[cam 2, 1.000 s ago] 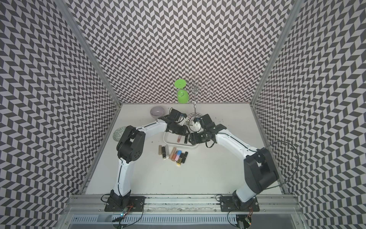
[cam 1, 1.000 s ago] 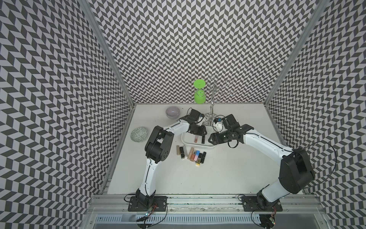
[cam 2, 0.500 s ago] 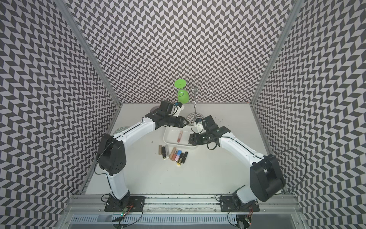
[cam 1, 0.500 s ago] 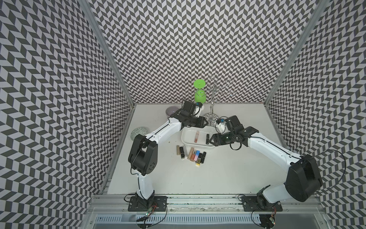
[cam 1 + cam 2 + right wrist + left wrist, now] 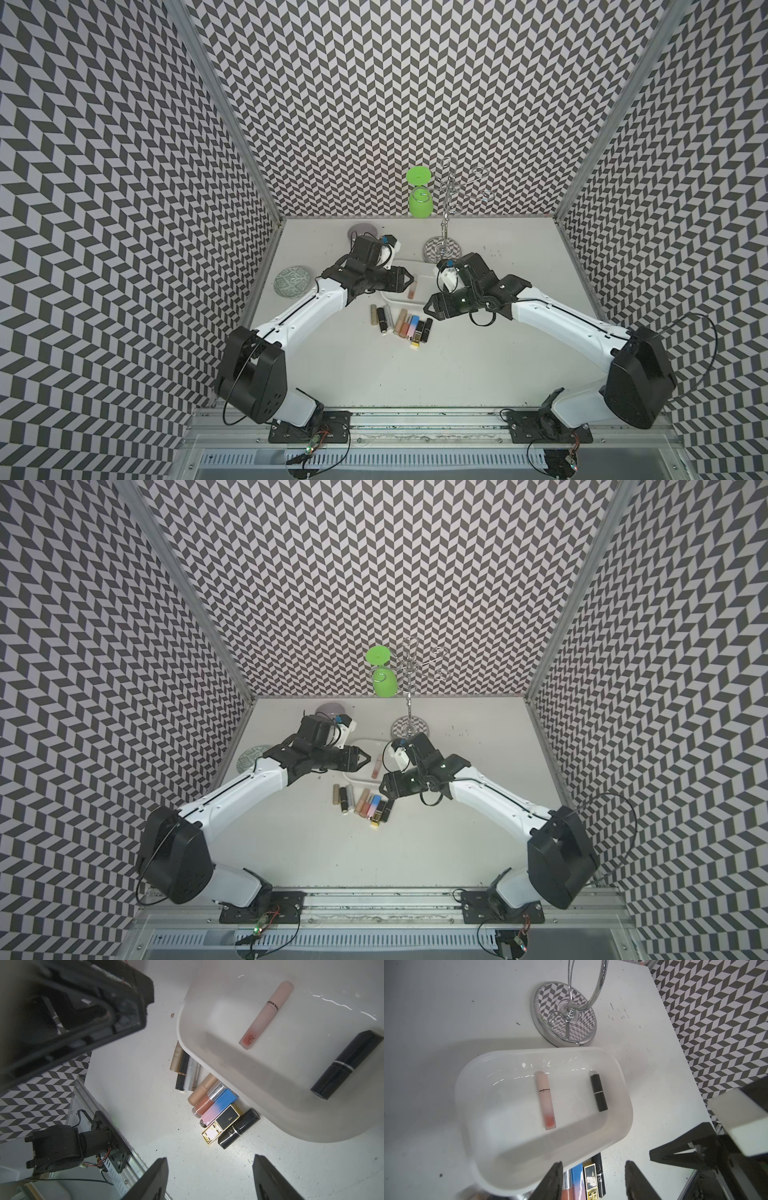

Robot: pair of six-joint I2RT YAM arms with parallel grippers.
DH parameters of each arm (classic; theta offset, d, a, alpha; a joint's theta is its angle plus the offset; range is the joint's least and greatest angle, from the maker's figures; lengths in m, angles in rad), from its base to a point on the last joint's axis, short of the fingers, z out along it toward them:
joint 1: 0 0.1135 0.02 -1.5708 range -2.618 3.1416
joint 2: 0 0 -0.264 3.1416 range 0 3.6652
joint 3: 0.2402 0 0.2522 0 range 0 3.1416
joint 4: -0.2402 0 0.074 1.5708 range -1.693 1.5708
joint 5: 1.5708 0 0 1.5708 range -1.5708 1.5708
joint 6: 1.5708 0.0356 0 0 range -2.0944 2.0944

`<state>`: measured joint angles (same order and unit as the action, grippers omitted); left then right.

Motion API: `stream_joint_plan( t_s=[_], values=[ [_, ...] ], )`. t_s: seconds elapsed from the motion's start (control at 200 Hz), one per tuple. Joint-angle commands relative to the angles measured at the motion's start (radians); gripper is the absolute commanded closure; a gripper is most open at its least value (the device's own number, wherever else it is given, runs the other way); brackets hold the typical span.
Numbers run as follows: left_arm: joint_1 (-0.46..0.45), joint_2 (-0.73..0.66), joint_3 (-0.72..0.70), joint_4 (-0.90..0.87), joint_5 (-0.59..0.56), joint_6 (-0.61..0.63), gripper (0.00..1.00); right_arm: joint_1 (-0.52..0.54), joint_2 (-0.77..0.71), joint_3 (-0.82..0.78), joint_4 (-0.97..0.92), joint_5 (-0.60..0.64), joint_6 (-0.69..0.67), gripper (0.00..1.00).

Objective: Put the lipstick into the storage box
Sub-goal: Pick up the lipstick at the center of the board.

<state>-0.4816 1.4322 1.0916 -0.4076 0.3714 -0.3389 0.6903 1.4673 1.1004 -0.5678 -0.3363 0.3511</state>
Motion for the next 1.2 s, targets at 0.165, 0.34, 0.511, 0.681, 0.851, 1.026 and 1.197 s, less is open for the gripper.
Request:
stream_joint_plan(
  t_s=[0.165,0.34,0.511,0.681,0.851,1.026,1.197],
  values=[
    [0.038,-0.172,-0.118,-0.122,-0.146,-0.039,0.46,0.055,0.010,0.013,0.055,0.044,0.043,0.31],
    [0.051,-0.211,-0.182,-0.200,-0.229,-0.045,0.39,0.055,0.008,0.032,0.030,0.088,0.045,0.31],
    [0.081,-0.177,-0.213,-0.230,-0.263,-0.049,0.38,0.055,-0.005,0.053,0.002,0.125,0.044,0.31],
    [0.087,-0.112,-0.219,-0.220,-0.276,-0.049,0.38,0.055,-0.024,0.050,-0.003,0.143,0.049,0.31],
    [0.097,-0.029,-0.237,-0.193,-0.268,-0.049,0.38,0.056,-0.033,0.041,-0.003,0.160,0.051,0.31],
    [0.109,0.029,-0.264,-0.153,-0.252,-0.040,0.42,0.055,-0.032,0.039,-0.004,0.170,0.042,0.31],
    [0.118,0.075,-0.256,-0.134,-0.246,-0.019,0.44,0.055,-0.029,0.038,-0.004,0.176,0.036,0.31]
  ],
)
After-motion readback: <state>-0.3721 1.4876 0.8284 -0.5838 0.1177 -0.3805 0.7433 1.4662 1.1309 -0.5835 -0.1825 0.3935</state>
